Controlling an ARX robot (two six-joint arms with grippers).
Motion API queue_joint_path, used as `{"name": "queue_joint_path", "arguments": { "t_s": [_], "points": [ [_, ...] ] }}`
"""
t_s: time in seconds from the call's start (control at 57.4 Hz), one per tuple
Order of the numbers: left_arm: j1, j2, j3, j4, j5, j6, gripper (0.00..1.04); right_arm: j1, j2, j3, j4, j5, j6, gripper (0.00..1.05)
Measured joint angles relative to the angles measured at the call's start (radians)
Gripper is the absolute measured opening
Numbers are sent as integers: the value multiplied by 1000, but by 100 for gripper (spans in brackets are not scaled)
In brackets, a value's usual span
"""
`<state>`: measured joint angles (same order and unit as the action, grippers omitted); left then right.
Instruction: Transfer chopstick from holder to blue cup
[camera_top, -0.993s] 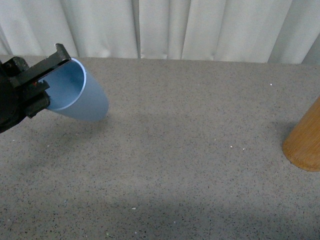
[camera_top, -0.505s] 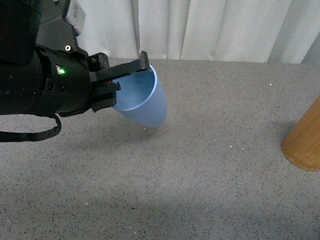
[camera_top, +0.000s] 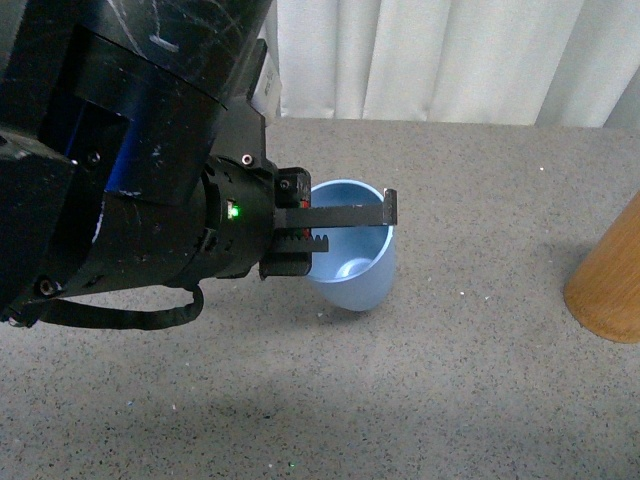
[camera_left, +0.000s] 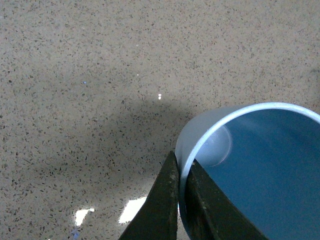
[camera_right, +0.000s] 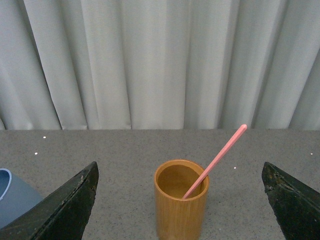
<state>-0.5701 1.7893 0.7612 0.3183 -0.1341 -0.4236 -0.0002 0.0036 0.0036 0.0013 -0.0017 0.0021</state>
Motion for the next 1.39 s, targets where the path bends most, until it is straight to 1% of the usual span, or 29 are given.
{"name": "queue_joint_path", "arguments": {
  "t_s": [0.558, 0.959, 1.081, 1.15, 1.237, 1.325, 1.394],
  "points": [
    [-35, 49, 38, -32, -34, -1, 4, 0, 0, 0, 0, 0, 0, 95],
    [-38, 58, 43, -40, -53, 0, 4, 0, 0, 0, 0, 0, 0, 95],
    [-38, 58, 43, -41, -53, 0, 21, 0, 0, 0, 0, 0, 0, 95],
    [-38, 58, 44, -41, -53, 0, 35, 0, 0, 0, 0, 0, 0, 95],
    [-38, 58, 46, -42, -53, 0, 46, 0, 0, 0, 0, 0, 0, 95],
    [-38, 58, 50, -52, -60, 0, 60, 0, 0, 0, 0, 0, 0, 95],
    [-37, 58, 52, -58, -72, -3, 69, 0, 0, 0, 0, 0, 0, 95]
  ]
}}
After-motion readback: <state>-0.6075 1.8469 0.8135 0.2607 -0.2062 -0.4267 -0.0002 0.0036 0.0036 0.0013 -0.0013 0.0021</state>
